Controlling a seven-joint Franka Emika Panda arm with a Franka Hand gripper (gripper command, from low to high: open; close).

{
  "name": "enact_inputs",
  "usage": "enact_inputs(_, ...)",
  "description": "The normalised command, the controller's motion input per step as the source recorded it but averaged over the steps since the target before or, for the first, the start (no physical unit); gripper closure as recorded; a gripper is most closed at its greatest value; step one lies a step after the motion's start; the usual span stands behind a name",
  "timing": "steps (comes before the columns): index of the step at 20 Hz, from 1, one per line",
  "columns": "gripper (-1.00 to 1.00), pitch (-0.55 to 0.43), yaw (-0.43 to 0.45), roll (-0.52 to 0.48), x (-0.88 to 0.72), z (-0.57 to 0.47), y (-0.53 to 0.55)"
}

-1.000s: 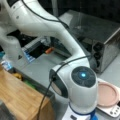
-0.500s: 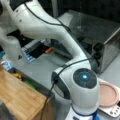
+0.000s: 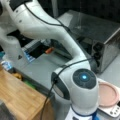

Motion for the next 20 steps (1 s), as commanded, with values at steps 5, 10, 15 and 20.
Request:
enact_inputs(5, 1.00, 0.037, 0.030, 0.147, 0.07, -0.26, -0.06)
enact_inputs(10, 1.00, 0.072, 0.037, 0.138, 0.10, -0.28, -0.05)
enact_inputs(15, 1.00, 0.056, 0.006, 0.101, 0.17, -0.26, 0.01)
enact_inputs(20, 1.00, 0.046, 0.007, 0.102, 0.23, -0.15, -0.01)
